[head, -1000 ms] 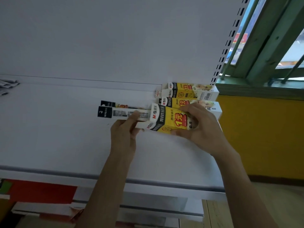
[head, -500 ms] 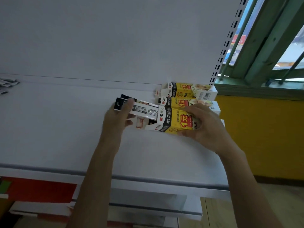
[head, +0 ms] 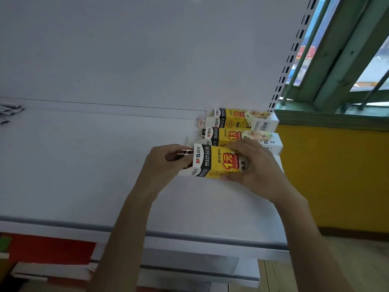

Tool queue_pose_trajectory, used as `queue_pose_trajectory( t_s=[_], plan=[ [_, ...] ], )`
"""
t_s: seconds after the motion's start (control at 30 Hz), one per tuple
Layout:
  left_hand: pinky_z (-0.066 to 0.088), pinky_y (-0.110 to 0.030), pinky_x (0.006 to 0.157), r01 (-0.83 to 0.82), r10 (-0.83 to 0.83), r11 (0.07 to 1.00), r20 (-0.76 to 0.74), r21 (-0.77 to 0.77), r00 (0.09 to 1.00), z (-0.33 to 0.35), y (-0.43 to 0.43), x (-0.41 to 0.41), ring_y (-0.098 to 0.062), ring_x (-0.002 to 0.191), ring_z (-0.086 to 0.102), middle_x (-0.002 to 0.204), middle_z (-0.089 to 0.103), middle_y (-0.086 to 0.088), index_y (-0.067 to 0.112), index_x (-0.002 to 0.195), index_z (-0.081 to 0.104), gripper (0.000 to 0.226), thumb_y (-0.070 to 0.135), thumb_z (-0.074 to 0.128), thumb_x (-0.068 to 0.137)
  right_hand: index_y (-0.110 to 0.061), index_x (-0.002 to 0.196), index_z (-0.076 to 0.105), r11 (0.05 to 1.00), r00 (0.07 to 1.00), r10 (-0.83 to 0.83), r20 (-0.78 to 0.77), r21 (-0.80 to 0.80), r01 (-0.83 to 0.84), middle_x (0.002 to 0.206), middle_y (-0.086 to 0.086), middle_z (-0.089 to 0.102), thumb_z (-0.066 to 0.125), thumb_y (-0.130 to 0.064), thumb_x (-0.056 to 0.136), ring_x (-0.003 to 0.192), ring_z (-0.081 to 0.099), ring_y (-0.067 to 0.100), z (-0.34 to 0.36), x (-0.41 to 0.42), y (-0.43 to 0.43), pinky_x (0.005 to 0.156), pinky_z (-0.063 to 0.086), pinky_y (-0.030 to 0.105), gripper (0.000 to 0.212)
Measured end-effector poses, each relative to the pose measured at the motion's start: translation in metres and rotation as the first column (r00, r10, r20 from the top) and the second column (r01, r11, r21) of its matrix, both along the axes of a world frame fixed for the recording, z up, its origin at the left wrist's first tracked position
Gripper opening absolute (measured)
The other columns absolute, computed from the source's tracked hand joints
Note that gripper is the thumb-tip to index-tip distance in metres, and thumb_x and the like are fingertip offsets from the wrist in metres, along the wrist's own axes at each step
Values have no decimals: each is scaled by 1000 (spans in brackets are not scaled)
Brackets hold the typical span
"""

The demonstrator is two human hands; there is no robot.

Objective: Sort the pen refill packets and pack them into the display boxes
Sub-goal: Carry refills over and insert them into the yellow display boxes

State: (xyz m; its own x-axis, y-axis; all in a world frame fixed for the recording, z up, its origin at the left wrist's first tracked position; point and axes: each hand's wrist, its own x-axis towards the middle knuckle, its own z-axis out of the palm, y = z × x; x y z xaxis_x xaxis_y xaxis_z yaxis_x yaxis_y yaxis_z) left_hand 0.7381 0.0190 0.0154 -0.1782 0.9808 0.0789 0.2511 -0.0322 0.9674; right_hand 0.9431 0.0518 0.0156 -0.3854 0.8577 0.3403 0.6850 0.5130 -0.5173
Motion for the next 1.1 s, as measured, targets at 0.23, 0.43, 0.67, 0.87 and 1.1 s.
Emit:
queue_pose_trajectory(
  t_s=[0.23,0.43,0.67,0.87,1.1],
  plan=[
    [53,-18,60,-37,37,999,41,-2,998,0,0,-2,-3,59,65,66,72,7,22,73,72,16,7,71,77,-15,119,58,1000,998,-29,49,8,28,115,-2,57,84,-25,61,109,49,16,-1,0,3,93,32,28,65],
    [51,-13,58,42,-36,998,143,-40,989,-3,3,9,-2,63,67,68,72,9,16,83,71,15,2,65,81,-14,118,60,999,1000,-30,-4,29,30,115,0,58,85,-22,59,108,52,20,-1,6,-1,95,41,44,64],
    [46,-9,81,326,-332,940,-54,-98,942,-2,4,19,5,90,63,91,71,19,36,93,68,41,-1,49,90,-15,118,60,997,996,-68,52,41,66,116,0,58,85,-24,60,110,51,20,-2,9,-1,96,40,39,64],
    [38,-1,64,-39,55,998,-316,56,947,1,6,14,8,77,55,96,64,12,24,101,67,29,5,50,88,-25,132,47,990,980,-106,168,-75,120,125,-8,49,77,-29,71,120,39,13,0,8,9,102,26,30,68],
    [41,-27,92,-285,332,943,-498,171,801,-8,-27,-11,-16,110,51,121,56,0,20,120,59,35,30,60,86,-13,123,57,977,992,99,-78,196,-82,123,2,54,72,-21,72,116,41,12,7,-19,0,95,26,13,54]
  ],
)
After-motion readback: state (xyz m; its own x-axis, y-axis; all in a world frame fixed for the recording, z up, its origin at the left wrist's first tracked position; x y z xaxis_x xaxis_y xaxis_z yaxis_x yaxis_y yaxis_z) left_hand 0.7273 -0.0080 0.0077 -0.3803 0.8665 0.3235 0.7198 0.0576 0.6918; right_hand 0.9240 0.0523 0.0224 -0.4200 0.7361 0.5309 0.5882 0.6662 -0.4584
